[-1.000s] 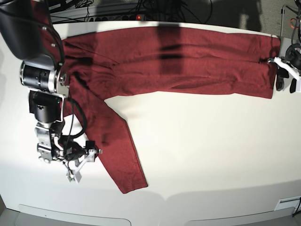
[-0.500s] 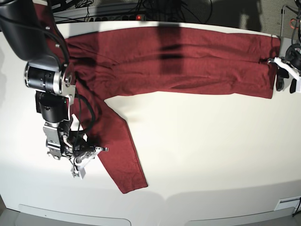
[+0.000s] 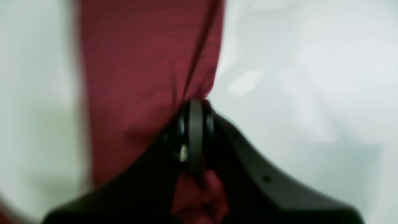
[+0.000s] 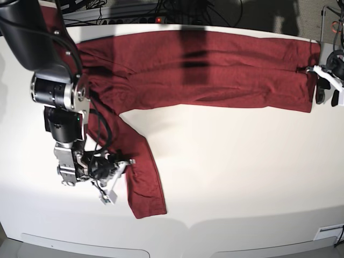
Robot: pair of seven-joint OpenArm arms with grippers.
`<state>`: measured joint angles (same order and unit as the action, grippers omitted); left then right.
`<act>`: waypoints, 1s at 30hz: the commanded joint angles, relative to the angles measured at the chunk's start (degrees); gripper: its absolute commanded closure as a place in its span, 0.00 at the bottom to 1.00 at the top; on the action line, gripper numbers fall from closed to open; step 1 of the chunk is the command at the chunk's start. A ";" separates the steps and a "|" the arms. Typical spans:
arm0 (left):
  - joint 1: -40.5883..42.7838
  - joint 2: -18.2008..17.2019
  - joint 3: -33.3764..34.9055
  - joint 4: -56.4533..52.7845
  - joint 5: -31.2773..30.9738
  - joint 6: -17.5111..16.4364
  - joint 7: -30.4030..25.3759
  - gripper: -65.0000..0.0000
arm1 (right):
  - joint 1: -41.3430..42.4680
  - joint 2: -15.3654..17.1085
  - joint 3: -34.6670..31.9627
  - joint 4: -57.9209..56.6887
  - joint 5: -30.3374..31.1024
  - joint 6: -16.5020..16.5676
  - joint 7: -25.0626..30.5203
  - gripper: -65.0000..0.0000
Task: Fold the T-shirt properly
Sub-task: 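Grasp the sleeve with the right gripper and lay it across the folded shirt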
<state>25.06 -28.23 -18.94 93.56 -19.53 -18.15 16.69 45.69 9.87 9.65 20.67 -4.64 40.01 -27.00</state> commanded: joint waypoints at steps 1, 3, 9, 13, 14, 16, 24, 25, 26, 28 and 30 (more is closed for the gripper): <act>-0.31 -1.03 -0.63 1.01 -0.44 0.20 -1.33 0.56 | 2.69 0.02 0.02 1.57 1.36 -0.01 0.72 1.00; -0.31 -1.03 -0.63 1.01 -0.44 0.20 -1.33 0.56 | 2.71 -0.55 0.02 2.60 3.23 -0.01 -0.76 1.00; -0.31 -1.03 -0.63 1.01 -0.44 0.20 -1.31 0.56 | 2.71 -1.22 0.02 5.09 15.82 -0.01 -10.38 1.00; -0.31 -1.03 -0.63 1.01 -0.46 0.20 -1.33 0.56 | 2.67 -2.54 0.02 6.19 23.96 -0.01 -19.54 1.00; -0.31 -1.03 -0.63 1.01 -0.46 0.20 -1.33 0.56 | 2.56 -2.93 0.00 6.25 25.83 -0.01 -21.73 1.00; -0.31 -1.03 -0.63 1.01 -0.46 0.20 -1.33 0.56 | 2.36 -3.61 0.00 6.40 29.77 -0.01 -25.68 1.00; -0.31 -1.03 -0.63 1.01 -0.46 0.20 -1.36 0.56 | 1.73 -8.52 0.00 10.03 44.41 -0.01 -41.86 1.00; -0.33 -1.03 -0.63 1.01 -0.46 0.20 -1.36 0.56 | 1.42 -9.60 0.00 11.19 45.79 -0.01 -43.63 1.00; -0.33 -1.03 -0.63 1.01 -0.46 0.20 -1.36 0.56 | 1.07 -10.86 -0.04 12.57 47.19 -0.01 -45.40 1.00; -0.31 -1.03 -0.63 1.01 -0.46 0.20 -1.33 0.56 | -0.04 -13.20 -1.42 15.50 48.70 -0.01 -46.56 1.00; -0.31 -1.03 -0.63 1.01 -0.46 0.20 -1.33 0.56 | -1.18 -15.04 -4.20 17.53 48.83 -0.01 -46.56 1.00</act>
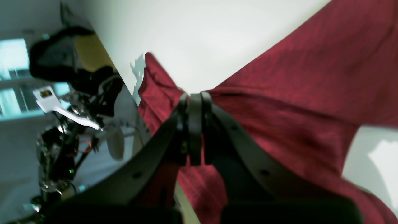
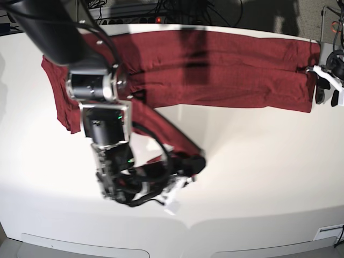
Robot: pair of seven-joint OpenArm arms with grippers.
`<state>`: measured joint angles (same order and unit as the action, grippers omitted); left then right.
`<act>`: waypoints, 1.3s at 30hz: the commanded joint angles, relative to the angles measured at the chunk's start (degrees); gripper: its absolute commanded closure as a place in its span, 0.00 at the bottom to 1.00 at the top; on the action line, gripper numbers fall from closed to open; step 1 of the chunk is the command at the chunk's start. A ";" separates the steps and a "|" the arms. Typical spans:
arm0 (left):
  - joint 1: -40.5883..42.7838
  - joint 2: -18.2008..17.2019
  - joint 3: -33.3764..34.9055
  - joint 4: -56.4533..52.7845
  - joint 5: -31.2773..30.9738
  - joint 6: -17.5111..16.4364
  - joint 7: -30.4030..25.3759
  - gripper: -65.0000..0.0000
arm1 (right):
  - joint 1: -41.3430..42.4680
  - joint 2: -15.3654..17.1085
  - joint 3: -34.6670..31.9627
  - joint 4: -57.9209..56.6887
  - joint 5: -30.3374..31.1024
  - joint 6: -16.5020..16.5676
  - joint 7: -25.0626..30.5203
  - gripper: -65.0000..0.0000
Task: Fold the T-shirt properly
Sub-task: 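Grasp the sleeve with the right gripper and lay it across the folded shirt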
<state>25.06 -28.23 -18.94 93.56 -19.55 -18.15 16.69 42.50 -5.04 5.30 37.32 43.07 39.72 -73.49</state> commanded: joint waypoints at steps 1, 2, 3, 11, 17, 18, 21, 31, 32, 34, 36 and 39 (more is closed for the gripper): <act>-0.31 -1.03 -0.63 1.01 -0.42 0.20 -1.33 0.56 | 1.36 -1.03 -1.44 1.66 1.09 0.28 -0.07 1.00; -0.31 -1.03 -0.63 1.01 -0.42 0.20 -1.33 0.56 | 0.74 -1.86 -3.10 2.25 1.09 0.28 -0.07 1.00; -0.31 -1.03 -0.63 1.01 -0.42 0.20 -1.33 0.56 | 0.13 -2.58 -4.68 2.64 1.09 0.28 -0.07 1.00; -0.31 -1.03 -0.63 1.01 -0.17 0.17 -1.33 0.56 | -3.89 -3.96 -10.58 2.97 9.94 0.28 -5.44 1.00; -0.31 -1.03 -0.63 1.01 0.00 0.17 -1.33 0.56 | -6.56 -3.96 -12.52 2.97 18.45 0.28 -6.51 1.00; -0.31 -1.03 -0.63 1.01 0.00 0.20 -1.36 0.56 | -7.02 -3.96 -13.25 2.97 19.67 0.28 -6.51 1.00; -0.31 -1.03 -0.63 1.01 0.00 0.20 -1.33 0.56 | -8.35 -3.96 -16.31 2.97 25.05 0.28 -6.51 1.00; -0.28 -1.03 -0.63 1.01 -0.02 0.20 -1.29 0.56 | -10.34 -3.96 -28.94 2.97 32.81 0.28 -6.51 1.00; -0.28 -1.01 -0.63 1.01 -0.02 0.20 -1.29 0.56 | -10.54 -3.96 -29.90 2.97 32.83 0.28 -6.51 1.00; -0.28 -1.01 -0.63 1.01 -0.02 0.20 -1.27 0.56 | -11.02 -3.96 -31.43 2.97 32.81 0.28 -6.51 1.00; -0.28 -1.03 -0.63 1.01 -0.02 0.17 -1.11 0.56 | -11.69 -3.96 -32.57 2.97 32.76 0.28 -6.51 1.00; -0.28 -1.01 -0.63 1.01 -0.02 0.20 -1.09 0.56 | -12.22 -3.96 -33.09 2.97 32.63 0.28 -6.51 1.00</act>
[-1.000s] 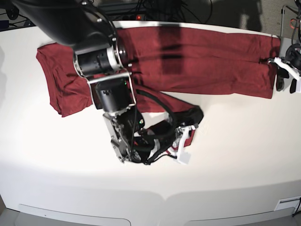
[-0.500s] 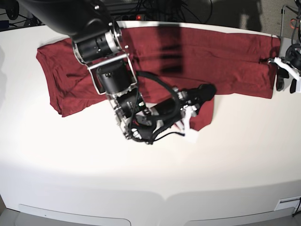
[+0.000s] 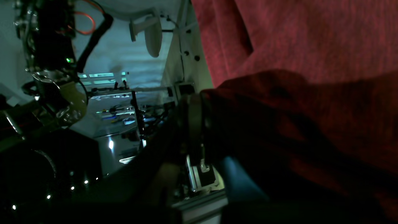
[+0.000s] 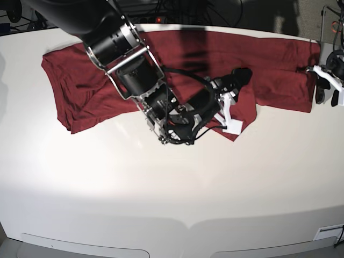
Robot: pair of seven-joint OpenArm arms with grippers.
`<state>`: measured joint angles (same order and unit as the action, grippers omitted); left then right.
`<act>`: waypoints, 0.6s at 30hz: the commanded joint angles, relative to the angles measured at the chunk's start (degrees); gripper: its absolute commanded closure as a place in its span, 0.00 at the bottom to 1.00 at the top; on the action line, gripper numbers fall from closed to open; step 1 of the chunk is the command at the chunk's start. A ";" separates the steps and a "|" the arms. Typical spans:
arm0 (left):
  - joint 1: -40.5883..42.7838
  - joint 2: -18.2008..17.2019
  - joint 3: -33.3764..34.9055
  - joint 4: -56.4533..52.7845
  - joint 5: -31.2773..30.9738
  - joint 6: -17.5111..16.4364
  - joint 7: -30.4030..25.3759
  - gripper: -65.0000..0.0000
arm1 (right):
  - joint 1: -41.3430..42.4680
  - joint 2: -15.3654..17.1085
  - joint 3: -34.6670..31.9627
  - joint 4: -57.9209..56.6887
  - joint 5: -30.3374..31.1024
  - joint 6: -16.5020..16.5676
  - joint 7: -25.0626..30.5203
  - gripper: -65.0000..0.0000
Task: Fold the T-shirt properly
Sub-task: 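Grasp the sleeve with the right gripper and lay it across the folded shirt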
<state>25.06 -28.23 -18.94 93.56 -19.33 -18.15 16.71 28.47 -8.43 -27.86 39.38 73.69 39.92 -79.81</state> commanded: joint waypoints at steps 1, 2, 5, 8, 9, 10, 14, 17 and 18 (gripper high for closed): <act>-0.28 -1.01 -0.63 1.01 -0.24 0.20 -1.11 0.56 | 1.86 -0.57 0.09 0.92 2.23 0.08 -0.19 1.00; -0.28 -1.03 -0.63 1.01 -0.24 0.20 -1.11 0.56 | 1.92 -0.57 0.09 0.92 3.32 0.08 -0.19 1.00; -0.31 -1.03 -0.63 1.01 -0.24 0.20 -1.14 0.56 | 2.03 -0.57 0.09 0.92 7.96 0.08 -0.19 0.92; -0.28 -1.03 -0.63 1.01 -0.24 0.20 -1.07 0.56 | 2.03 -0.57 0.09 0.92 10.99 0.08 -0.19 0.69; -0.28 -1.03 -0.63 1.01 -0.24 0.20 -1.07 0.56 | 2.03 -0.57 0.09 0.92 11.13 0.08 -0.19 0.64; -0.28 -1.03 -0.63 1.01 -0.24 0.20 -1.07 0.56 | 2.03 -0.57 0.09 0.92 11.23 0.08 -0.19 0.60; -0.31 -1.03 -0.63 1.01 -0.24 0.20 -1.11 0.56 | 2.19 -0.57 0.09 0.92 11.31 0.08 -0.19 0.58; -0.31 -1.03 -0.63 1.01 -0.24 0.20 -1.16 0.56 | 3.78 -0.57 0.13 0.92 11.31 0.08 -0.19 0.58; -0.31 -1.03 -0.63 1.01 -0.24 0.20 -1.16 0.56 | 4.98 -0.57 0.15 0.92 11.31 0.08 -0.19 0.58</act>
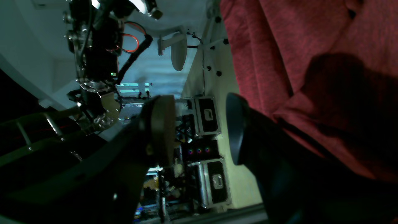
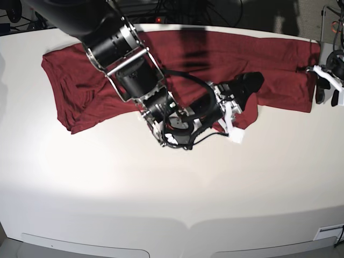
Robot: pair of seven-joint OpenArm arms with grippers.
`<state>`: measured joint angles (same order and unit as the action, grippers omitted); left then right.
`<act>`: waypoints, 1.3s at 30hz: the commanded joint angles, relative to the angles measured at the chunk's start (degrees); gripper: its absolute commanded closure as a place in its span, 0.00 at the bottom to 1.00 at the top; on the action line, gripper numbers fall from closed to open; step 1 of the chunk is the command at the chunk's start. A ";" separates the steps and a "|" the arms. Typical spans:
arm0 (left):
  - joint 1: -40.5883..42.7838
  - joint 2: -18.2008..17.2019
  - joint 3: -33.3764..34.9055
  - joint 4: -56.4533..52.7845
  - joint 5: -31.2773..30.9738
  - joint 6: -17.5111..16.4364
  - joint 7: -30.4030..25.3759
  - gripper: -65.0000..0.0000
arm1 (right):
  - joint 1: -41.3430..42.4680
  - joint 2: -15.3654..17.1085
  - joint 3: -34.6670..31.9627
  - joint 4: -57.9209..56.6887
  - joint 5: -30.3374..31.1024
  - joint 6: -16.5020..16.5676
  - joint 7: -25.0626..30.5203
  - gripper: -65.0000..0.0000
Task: Fold the T-shirt properly
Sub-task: 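Grasp the sleeve with the right gripper and lay it across the folded shirt, then release the sleeve, withdraw the right gripper, and bring the left gripper to the shirt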
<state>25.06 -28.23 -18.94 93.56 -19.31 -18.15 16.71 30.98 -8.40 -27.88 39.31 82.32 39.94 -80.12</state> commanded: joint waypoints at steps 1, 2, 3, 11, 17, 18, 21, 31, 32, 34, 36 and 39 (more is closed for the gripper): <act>-0.31 -1.03 -0.63 1.01 -0.26 0.20 -1.18 0.56 | 3.89 -0.60 0.17 0.98 2.68 0.06 0.12 0.58; -0.31 -1.03 -0.63 1.01 -0.26 0.20 -1.16 0.56 | 5.62 -0.60 0.28 0.98 2.68 0.06 0.12 0.58; -0.31 -1.03 -0.63 1.05 -0.26 0.17 -1.16 0.56 | 7.43 -0.60 0.61 0.98 2.68 0.06 0.12 0.58; -0.33 -0.98 -0.26 7.30 -1.60 -3.63 -1.18 0.56 | 19.17 2.47 3.56 0.98 -12.17 0.06 0.12 0.58; -1.90 -0.96 4.59 10.43 -3.23 -3.93 -1.09 0.56 | 20.26 8.70 5.79 0.98 -32.65 0.06 7.67 0.58; -2.45 -0.94 6.08 10.40 -3.23 -3.93 -1.07 0.56 | 20.11 10.03 6.01 0.96 -34.84 0.06 8.61 0.58; -4.57 0.68 10.21 10.40 -1.40 -3.91 -0.85 0.56 | 19.78 14.03 6.60 0.96 -37.38 0.06 9.44 0.58; -12.24 9.97 21.38 10.25 3.96 -3.89 -0.87 0.56 | 18.49 26.64 6.67 0.96 -36.46 0.06 9.38 0.58; -12.70 10.67 22.75 10.25 4.57 -3.87 -0.87 0.56 | 18.23 27.63 6.67 0.96 -35.65 0.06 9.38 0.58; -13.51 12.31 25.75 10.25 7.54 -2.71 -0.87 0.58 | 17.18 29.59 6.67 0.96 -32.81 0.06 9.38 0.58; -14.45 14.12 29.03 9.49 13.38 1.22 -0.83 0.61 | 16.04 31.30 6.67 0.96 -29.73 0.06 9.31 0.58; -16.57 16.76 33.03 5.77 21.99 5.73 0.02 0.61 | 14.27 33.24 6.67 0.96 -26.25 0.06 9.22 0.58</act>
<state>9.06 -11.20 14.35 98.37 3.09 -12.62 18.09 43.09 24.32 -21.52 39.46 55.37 39.75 -71.35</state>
